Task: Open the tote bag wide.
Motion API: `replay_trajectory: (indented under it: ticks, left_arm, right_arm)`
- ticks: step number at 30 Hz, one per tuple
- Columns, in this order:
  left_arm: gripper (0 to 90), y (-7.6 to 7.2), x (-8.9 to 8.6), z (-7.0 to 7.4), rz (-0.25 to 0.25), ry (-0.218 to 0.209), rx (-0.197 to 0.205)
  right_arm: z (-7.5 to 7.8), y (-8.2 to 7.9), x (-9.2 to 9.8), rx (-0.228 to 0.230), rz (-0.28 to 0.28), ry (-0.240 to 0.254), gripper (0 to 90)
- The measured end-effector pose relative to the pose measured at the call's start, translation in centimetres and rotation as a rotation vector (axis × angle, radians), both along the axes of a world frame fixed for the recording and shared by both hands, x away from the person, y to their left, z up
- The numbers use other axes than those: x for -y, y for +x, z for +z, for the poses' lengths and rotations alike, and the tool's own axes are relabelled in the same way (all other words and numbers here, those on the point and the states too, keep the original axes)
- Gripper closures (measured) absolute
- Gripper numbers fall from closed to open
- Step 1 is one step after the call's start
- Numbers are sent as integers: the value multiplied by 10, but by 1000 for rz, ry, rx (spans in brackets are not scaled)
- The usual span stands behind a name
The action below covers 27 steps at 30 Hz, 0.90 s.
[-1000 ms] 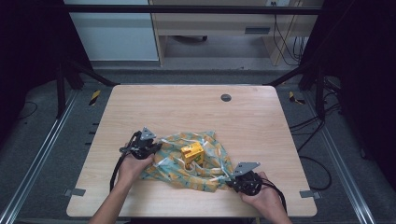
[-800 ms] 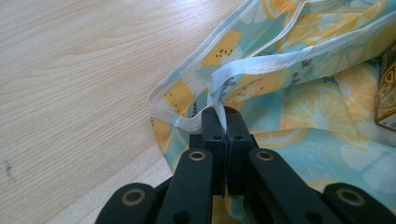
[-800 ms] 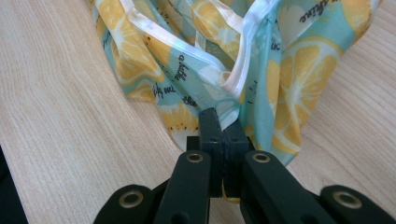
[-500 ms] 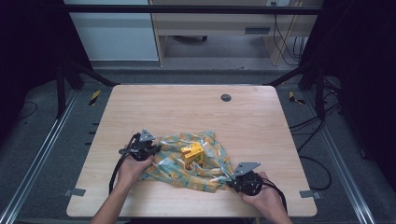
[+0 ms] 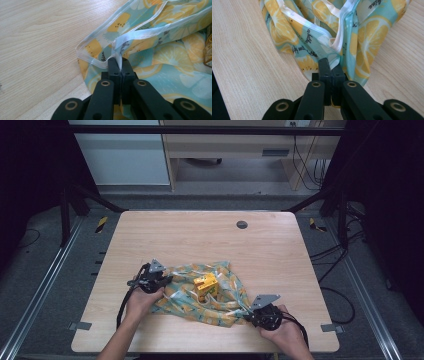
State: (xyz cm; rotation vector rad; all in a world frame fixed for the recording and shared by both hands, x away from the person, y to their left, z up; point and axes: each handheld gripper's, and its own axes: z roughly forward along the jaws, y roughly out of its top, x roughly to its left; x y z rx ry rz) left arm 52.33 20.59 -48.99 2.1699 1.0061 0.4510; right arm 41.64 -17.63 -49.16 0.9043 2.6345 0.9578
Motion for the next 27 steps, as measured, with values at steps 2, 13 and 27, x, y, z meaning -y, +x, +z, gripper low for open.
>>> replay_trajectory:
  ticks: [2, 13, 27]
  left_arm:
    - [896, 0, 0, 0, -1, 2, 1]
    - [891, -1, 0, 0, 0, 0, 2]
    - [838, -8, 0, 3, -8, -12, 35]
  right_arm:
    - [0, 0, 1, 1, -3, 1, 900]
    - [0, -1, 1, 14, 0, -4, 900]
    - [1, -1, 3, 51, -3, 25, 814]
